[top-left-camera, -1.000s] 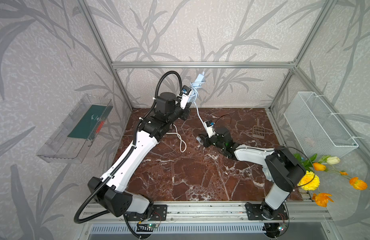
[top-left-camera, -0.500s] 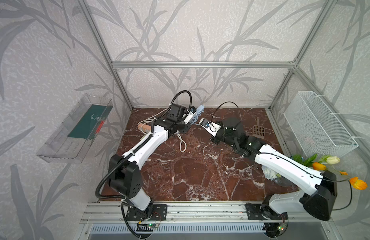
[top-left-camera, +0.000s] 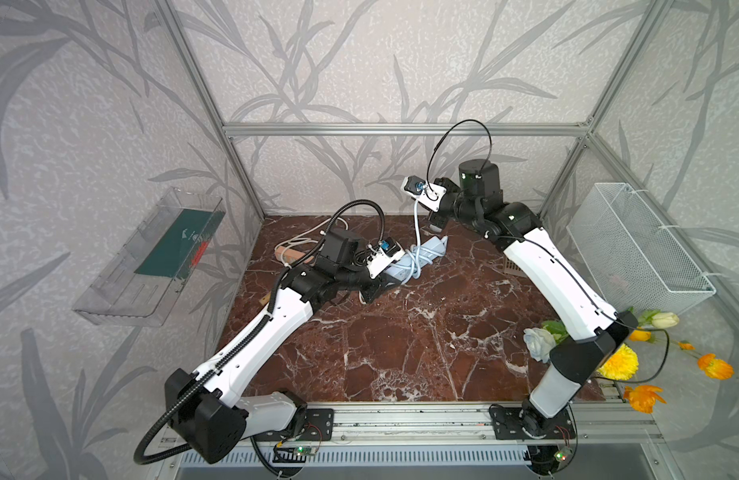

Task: Wrap the cord around the power strip
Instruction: Wrap the power cord around the power strip.

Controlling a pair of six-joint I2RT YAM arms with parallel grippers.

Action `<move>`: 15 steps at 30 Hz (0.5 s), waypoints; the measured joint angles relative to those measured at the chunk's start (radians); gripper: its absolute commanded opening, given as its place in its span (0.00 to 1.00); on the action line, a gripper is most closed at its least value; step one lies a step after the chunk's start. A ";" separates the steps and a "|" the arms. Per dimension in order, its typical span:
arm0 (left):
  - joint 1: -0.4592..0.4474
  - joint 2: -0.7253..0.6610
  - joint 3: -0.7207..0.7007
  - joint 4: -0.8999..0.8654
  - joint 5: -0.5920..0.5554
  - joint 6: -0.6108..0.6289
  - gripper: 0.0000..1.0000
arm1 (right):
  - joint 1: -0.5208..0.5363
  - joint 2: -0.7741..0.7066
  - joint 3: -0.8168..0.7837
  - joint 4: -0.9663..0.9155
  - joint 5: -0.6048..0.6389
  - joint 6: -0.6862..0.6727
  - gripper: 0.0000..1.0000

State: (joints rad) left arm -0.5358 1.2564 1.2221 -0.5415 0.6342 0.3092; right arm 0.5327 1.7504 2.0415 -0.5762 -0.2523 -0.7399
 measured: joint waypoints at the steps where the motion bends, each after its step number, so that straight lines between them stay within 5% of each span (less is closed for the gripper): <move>1: 0.000 -0.006 0.000 0.002 0.036 -0.018 0.00 | -0.022 0.021 0.021 -0.020 -0.066 0.014 0.04; 7: 0.001 -0.036 0.000 0.103 0.220 -0.152 0.00 | -0.126 0.134 0.051 0.002 -0.414 0.188 0.18; 15: -0.013 -0.057 0.057 0.135 0.279 -0.191 0.00 | -0.154 0.161 -0.241 0.401 -0.503 0.476 0.26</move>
State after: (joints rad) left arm -0.5484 1.1992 1.2789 -0.4065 0.9131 0.1184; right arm 0.3782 1.9118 1.8004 -0.1757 -0.7555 -0.2642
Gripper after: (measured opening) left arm 0.281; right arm 0.247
